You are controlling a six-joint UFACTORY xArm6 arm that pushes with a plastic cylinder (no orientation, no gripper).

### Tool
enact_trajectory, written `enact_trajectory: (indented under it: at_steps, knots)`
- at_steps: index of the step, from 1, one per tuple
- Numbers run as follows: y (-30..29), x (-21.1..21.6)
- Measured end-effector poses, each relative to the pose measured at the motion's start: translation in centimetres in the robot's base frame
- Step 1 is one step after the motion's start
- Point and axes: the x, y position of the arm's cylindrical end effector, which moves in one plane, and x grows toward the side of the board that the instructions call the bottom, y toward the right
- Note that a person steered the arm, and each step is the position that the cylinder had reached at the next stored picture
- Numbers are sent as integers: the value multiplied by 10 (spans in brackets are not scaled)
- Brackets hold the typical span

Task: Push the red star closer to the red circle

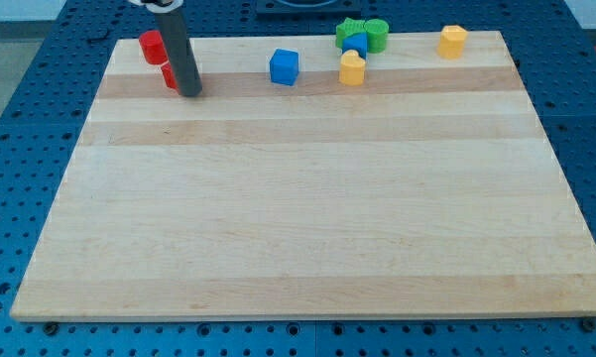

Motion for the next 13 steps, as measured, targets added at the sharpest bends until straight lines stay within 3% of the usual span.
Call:
enact_trajectory:
  at_steps: [4, 6, 8, 13]
  knots:
    - [-1, -38]
    - [4, -32]
    - [-27, -55]
    - [-42, -89]
